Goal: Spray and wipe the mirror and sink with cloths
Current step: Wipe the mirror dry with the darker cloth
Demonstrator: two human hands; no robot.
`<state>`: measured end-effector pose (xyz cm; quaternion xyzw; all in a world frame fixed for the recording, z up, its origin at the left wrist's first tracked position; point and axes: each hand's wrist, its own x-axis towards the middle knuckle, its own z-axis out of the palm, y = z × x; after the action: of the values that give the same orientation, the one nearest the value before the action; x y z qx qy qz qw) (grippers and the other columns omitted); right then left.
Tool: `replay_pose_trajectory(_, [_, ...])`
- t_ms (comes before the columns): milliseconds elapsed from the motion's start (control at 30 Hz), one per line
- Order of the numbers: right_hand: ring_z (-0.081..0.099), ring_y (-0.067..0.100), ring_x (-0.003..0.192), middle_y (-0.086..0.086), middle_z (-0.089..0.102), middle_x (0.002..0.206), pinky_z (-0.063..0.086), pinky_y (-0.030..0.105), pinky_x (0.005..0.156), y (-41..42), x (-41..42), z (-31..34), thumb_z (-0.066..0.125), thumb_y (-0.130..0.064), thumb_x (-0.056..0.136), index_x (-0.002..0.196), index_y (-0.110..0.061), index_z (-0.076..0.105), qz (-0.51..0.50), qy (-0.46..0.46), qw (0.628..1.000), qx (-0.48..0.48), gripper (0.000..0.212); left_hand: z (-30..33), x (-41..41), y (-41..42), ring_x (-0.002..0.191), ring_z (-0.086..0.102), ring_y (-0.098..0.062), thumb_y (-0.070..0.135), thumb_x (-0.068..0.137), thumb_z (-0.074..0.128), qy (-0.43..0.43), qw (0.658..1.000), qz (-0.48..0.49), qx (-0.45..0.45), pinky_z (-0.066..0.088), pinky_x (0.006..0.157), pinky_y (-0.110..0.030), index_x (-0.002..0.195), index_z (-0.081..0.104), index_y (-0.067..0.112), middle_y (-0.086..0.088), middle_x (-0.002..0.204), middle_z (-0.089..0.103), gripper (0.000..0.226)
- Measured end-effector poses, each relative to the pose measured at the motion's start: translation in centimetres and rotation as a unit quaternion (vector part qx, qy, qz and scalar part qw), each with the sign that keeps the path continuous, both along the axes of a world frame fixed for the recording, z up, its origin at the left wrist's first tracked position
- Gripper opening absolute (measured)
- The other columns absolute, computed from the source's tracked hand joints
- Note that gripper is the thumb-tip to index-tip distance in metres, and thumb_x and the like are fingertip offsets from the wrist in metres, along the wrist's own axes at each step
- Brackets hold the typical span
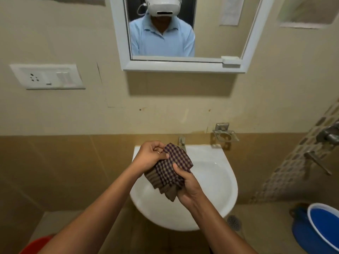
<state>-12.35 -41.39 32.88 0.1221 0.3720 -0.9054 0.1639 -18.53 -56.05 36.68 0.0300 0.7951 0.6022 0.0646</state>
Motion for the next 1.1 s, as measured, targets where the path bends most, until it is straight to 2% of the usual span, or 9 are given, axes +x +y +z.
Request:
replay_pose_trajectory(100, [0.062,0.042,0.112,0.026,0.064,0.122,0.051,0.053,0.094,-0.6,-1.2,0.9,0.063,-0.017,0.088,0.128,0.0,0.055,0.007,0.005,1.0,-0.017,0.044,0.5,-1.5,-0.7,0.073,0.064,-0.018,0.01,0.078,0.077,0.046,0.996,0.007,-0.079,0.055,0.08,-0.046,0.081,0.07,0.02,-0.004,0.078,0.07,0.013])
replay_pose_trajectory(267, [0.06,0.042,0.115,0.027,0.062,0.124,0.042,0.057,0.104,0.4,-3.8,4.0,0.061,-0.025,0.09,0.129,0.003,0.054,-0.017,0.029,0.998,-0.057,0.049,4.7,-3.0,-0.3,0.076,0.064,-0.008,0.025,0.082,0.072,0.179,0.963,0.04,-0.198,0.056,0.077,-0.037,0.094,0.072,0.022,0.006,0.081,0.071,0.013])
replay_pose_trajectory(500, [0.064,0.036,0.112,0.02,0.066,0.122,0.048,0.053,0.099,4.1,-8.2,14.9,0.067,-0.024,0.08,0.128,-0.006,0.058,-0.117,0.172,0.977,-0.044,0.053,15.7,-4.4,-0.1,0.097,0.063,-0.014,0.028,0.087,0.069,0.431,0.838,0.177,-0.284,0.051,0.082,-0.031,0.114,0.065,0.018,0.003,0.108,0.068,0.03])
replay_pose_trajectory(667, [0.061,0.022,0.119,0.006,0.064,0.129,0.043,0.045,0.107,5.5,-10.2,24.1,0.069,-0.037,0.076,0.135,-0.018,0.054,-0.217,0.304,0.925,-0.073,0.064,24.4,-5.3,0.1,0.093,0.056,-0.018,0.024,0.085,0.068,0.561,0.741,0.24,-0.279,0.043,0.078,-0.029,0.113,0.057,0.02,0.003,0.102,0.061,0.03])
replay_pose_trajectory(800, [0.057,0.007,0.121,-0.013,0.059,0.132,0.045,0.032,0.103,4.9,-10.8,30.9,0.075,-0.071,0.057,0.136,-0.034,0.05,-0.315,0.395,0.863,-0.005,0.091,30.3,-7.0,-0.5,0.108,0.052,-0.02,0.042,0.089,0.054,0.579,0.707,0.279,-0.296,0.043,0.092,-0.036,0.128,0.046,0.019,-0.004,0.119,0.057,0.046])
replay_pose_trajectory(900, [0.048,0.005,0.125,-0.013,0.045,0.143,0.041,0.027,0.107,4.4,-12.2,36.0,0.055,-0.044,0.093,0.146,-0.033,0.034,-0.4,0.468,0.78,0.113,0.058,34.0,-8.9,-1.5,0.137,0.039,-0.027,0.043,0.091,0.05,0.575,0.687,0.299,-0.33,0.033,0.113,-0.046,0.146,0.033,0.014,-0.011,0.146,0.044,0.064])
replay_pose_trajectory(967, [0.043,0.009,0.129,-0.008,0.034,0.15,0.046,0.015,0.097,4.1,-13.7,39.1,0.051,-0.029,0.098,0.15,-0.032,0.025,-0.447,0.503,0.705,0.222,0.058,36.1,-9.9,-2.1,0.15,0.018,-0.026,0.046,0.093,0.04,0.568,0.673,0.307,-0.36,0.018,0.121,-0.05,0.154,0.02,0.013,-0.011,0.16,0.025,0.072])
replay_pose_trajectory(1033, [0.03,0.021,0.143,-0.003,0.023,0.159,0.045,0.035,0.106,3.8,-16.3,41.4,0.055,-0.031,0.096,0.15,-0.04,0.018,-0.466,0.517,0.63,0.344,0.066,38.1,-10.6,-2.6,0.152,-0.001,-0.02,0.054,0.093,0.022,0.56,0.659,0.31,-0.393,0.004,0.123,-0.047,0.157,0.008,0.014,-0.006,0.165,0.006,0.076])
replay_pose_trajectory(1100, [0.01,0.025,0.15,-0.001,0.013,0.163,0.023,0.056,0.117,3.9,-19.0,42.8,0.055,-0.032,0.096,0.152,-0.038,0.015,-0.445,0.502,0.565,0.481,0.069,39.8,-11.1,-2.9,0.151,-0.01,-0.017,0.057,0.089,0.01,0.56,0.646,0.309,-0.416,-0.004,0.123,-0.044,0.156,0.003,0.015,-0.004,0.164,-0.004,0.08])
